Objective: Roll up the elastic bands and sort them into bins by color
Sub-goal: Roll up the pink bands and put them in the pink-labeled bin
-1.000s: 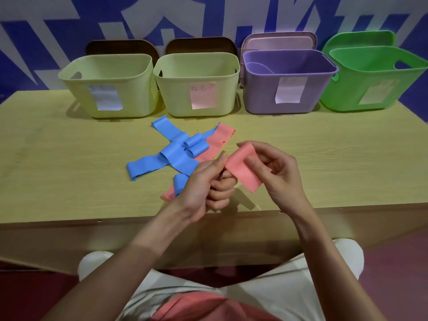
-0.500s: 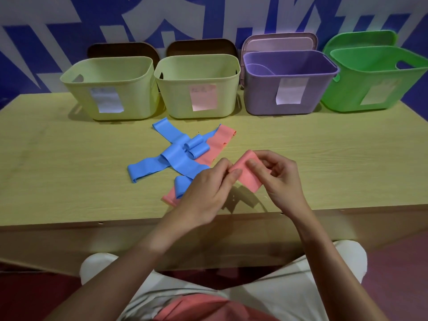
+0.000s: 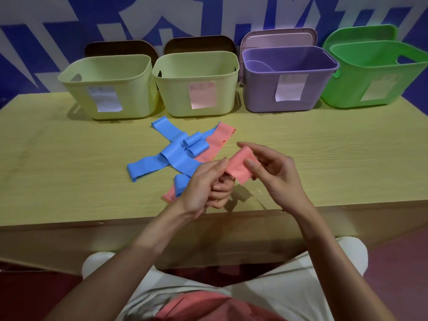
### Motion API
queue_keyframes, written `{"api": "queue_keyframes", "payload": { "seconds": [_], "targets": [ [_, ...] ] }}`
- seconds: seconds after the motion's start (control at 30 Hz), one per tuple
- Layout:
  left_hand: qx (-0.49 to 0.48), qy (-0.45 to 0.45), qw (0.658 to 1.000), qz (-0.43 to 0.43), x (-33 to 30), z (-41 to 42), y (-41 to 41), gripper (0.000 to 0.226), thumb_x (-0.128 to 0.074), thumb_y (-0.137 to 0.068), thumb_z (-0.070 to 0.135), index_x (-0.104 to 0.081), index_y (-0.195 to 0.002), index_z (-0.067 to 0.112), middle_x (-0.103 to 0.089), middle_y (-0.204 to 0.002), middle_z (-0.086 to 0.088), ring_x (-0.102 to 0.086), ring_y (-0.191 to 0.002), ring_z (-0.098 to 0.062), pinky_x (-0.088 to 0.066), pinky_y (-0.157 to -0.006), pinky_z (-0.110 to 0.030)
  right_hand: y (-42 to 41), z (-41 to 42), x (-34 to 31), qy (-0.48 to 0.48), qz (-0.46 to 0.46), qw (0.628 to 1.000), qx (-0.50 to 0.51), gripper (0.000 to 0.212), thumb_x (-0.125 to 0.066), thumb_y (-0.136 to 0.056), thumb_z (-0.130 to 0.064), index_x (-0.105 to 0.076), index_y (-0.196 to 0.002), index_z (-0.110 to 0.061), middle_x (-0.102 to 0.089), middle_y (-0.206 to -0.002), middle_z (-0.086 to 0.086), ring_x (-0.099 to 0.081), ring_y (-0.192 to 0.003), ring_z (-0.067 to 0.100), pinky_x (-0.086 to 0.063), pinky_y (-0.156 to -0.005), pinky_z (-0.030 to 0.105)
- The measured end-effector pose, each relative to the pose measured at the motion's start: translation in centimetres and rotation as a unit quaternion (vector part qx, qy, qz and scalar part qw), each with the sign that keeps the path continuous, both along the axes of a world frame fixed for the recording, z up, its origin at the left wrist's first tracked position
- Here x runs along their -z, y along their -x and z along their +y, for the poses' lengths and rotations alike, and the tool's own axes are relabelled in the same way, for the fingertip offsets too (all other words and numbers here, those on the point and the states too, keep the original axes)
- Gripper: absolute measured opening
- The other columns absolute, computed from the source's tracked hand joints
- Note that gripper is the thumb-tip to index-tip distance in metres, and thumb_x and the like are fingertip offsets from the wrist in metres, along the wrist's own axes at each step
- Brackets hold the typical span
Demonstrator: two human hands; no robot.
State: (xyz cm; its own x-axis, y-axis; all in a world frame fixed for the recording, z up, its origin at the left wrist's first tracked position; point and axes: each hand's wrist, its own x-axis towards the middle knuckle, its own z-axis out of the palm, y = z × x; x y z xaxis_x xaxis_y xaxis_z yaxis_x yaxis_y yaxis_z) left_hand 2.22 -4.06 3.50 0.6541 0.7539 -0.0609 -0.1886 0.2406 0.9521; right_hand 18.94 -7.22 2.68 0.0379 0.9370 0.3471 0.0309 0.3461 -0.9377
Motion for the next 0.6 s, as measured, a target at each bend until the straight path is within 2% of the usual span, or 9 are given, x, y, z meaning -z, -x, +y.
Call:
{"api": "queue_keyframes", "payload": {
  "seconds": [0.07, 0.13, 0.17, 0.27, 0.33, 0.4, 0.47, 0.53, 0.6],
  "targets": [
    [0.035, 0.043, 0.998, -0.023, -0.3, 0.2, 0.3, 0.033, -0.040, -0.095, 0.031, -0.044, -0.068, 0.011, -0.024, -0.048, 0.007, -0.017, -0.036, -0.003, -0.018, -0.039, -0.011, 0.0, 0.0, -0.1, 0.003, 0.012, 1.000, -0.006, 0.024, -0.059, -0.089, 0.001, -0.061, -0.113, 0.003, -0.065, -0.087, 0.005, -0.053, -0.072, 0.004, -0.043, -0.064, 0.015],
    [0.039, 0.033, 0.999, 0.000, -0.5, 0.4, 0.4, 0.036, -0.043, -0.097, 0.032, -0.046, -0.068, 0.010, -0.025, -0.048, 0.004, -0.017, -0.036, -0.005, -0.018, -0.038, -0.012, 0.1, 0.0, 0.0, 0.010, 0.025, 1.000, 0.004, 0.021, -0.062, -0.087, -0.002, -0.062, -0.107, 0.000, -0.065, -0.080, -0.004, -0.054, -0.069, 0.001, -0.044, -0.063, 0.014],
    [0.028, 0.015, 0.999, 0.021, -0.5, 0.5, 0.4, 0.037, -0.043, -0.096, 0.033, -0.047, -0.069, 0.008, -0.028, -0.047, 0.001, -0.019, -0.035, -0.007, -0.018, -0.037, -0.013, 0.2, 0.1, 0.0, 0.012, 0.030, 0.999, 0.011, 0.020, -0.062, -0.085, -0.005, -0.063, -0.105, -0.003, -0.064, -0.077, -0.006, -0.054, -0.067, 0.001, -0.044, -0.062, 0.015],
    [-0.028, -0.052, 0.995, 0.075, -0.4, 0.6, -0.1, 0.039, -0.040, -0.100, 0.029, -0.047, -0.074, 0.000, -0.041, -0.050, -0.009, -0.023, -0.034, -0.009, -0.021, -0.036, -0.019, 0.4, 0.1, 0.1, 0.016, 0.026, 0.999, 0.029, 0.015, -0.062, -0.087, -0.006, -0.064, -0.101, -0.007, -0.062, -0.078, 0.004, -0.053, -0.064, 0.002, -0.044, -0.058, 0.016],
    [-0.081, -0.116, 0.982, 0.123, 0.1, 0.5, -0.3, 0.037, -0.038, -0.103, 0.024, -0.045, -0.082, -0.005, -0.046, -0.056, -0.009, -0.027, -0.035, -0.012, -0.022, -0.038, -0.025, 0.5, 0.2, 0.2, 0.021, 0.023, 0.999, 0.039, 0.014, -0.062, -0.087, -0.006, -0.064, -0.100, -0.011, -0.062, -0.078, 0.006, -0.053, -0.063, 0.002, -0.044, -0.057, 0.016],
    [-0.126, -0.195, 0.958, 0.168, 0.5, 0.5, -0.2, 0.037, -0.042, -0.099, 0.030, -0.047, -0.085, -0.005, -0.049, -0.057, -0.006, -0.033, -0.036, -0.010, -0.025, -0.040, -0.027, 0.5, 0.3, 0.4, 0.026, 0.021, 0.998, 0.045, 0.013, -0.063, -0.087, -0.006, -0.064, -0.099, -0.012, -0.063, -0.079, 0.004, -0.053, -0.064, 0.001, -0.044, -0.057, 0.015],
    [-0.139, -0.286, 0.925, 0.207, 0.5, 0.5, 0.0, 0.035, -0.044, -0.094, 0.035, -0.054, -0.081, 0.004, -0.050, -0.058, -0.004, -0.038, -0.041, -0.005, -0.031, -0.045, -0.025, 0.5, 0.3, 0.6, 0.030, 0.020, 0.998, 0.049, 0.013, -0.063, -0.087, -0.005, -0.065, -0.098, -0.012, -0.064, -0.078, 0.000, -0.054, -0.064, 0.002, -0.044, -0.057, 0.015],
    [-0.135, -0.366, 0.887, 0.249, 0.4, 0.4, 0.2, 0.030, -0.049, -0.093, 0.036, -0.059, -0.082, 0.010, -0.048, -0.057, 0.002, -0.038, -0.046, -0.006, -0.030, -0.049, -0.020, 0.4, 0.4, 0.8, 0.032, 0.016, 0.998, 0.053, 0.012, -0.063, -0.087, -0.004, -0.066, -0.098, -0.009, -0.066, -0.076, -0.008, -0.055, -0.064, 0.000, -0.044, -0.058, 0.014],
    [-0.138, -0.419, 0.850, 0.289, 0.6, 0.5, 0.3, 0.028, -0.053, -0.091, 0.036, -0.061, -0.084, 0.011, -0.046, -0.057, 0.005, -0.039, -0.049, -0.009, -0.029, -0.050, -0.020, 0.3, 0.5, 0.8, 0.033, 0.011, 0.998, 0.057, 0.012, -0.064, -0.087, -0.002, -0.065, -0.099, -0.003, -0.066, -0.075, -0.007, -0.056, -0.063, -0.001, -0.045, -0.059, 0.014]
  ]
}}
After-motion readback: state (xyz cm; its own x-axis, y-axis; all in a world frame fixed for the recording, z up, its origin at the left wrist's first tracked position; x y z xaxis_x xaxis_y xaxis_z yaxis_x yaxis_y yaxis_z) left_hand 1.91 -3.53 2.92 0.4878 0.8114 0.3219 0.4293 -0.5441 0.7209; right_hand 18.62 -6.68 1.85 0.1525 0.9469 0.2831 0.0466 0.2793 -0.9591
